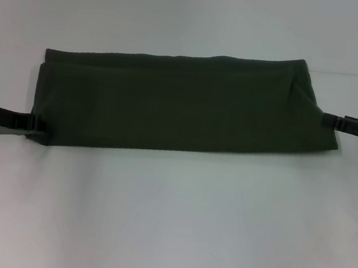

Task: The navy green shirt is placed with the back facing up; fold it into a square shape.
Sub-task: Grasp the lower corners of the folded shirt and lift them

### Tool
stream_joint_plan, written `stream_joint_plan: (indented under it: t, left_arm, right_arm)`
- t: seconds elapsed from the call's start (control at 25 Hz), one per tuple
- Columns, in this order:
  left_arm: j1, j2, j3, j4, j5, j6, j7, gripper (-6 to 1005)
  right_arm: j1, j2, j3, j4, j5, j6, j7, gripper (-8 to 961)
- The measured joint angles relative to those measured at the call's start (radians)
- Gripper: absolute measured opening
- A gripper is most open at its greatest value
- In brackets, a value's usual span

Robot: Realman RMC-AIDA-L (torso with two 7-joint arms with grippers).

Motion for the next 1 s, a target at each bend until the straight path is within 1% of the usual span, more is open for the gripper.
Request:
stream_joint_plan:
  t: [0.12,0.36,0.56,0.88,1.0]
  left_arm:
    - [-0.001,0.0,0.002,0.0,0.0,0.0,-0.001,189]
    - [-0.001,-0.001,0.003,-0.002,-0.002,-0.016,0.011,263]
    - [0.001,-0.001,0.002,-0.002,-0.002,-0.018,0.009,151]
    - [0.003,-0.002,0.004,0.001,-0.002,-0.015,0.016,13]
    - [0.0,-0.004,0.004,0.0,-0.003,-0.017,0.028,13]
  right_arm:
    - [0.0,0.001,0.0,-0.001,0.0,0.0,0.002,835]
    - [0.001,0.001,0.001,-0.001,0.0,0.0,0.001,834]
    - [0.001,0.001,0.001,0.001,0.0,0.002,-0.001,834]
    - [0.001,0.001,0.001,-0.005,0.0,0.002,0.013,835]
    - [0.008,-0.007,0.0,-0.013,-0.012,0.002,0.059,832]
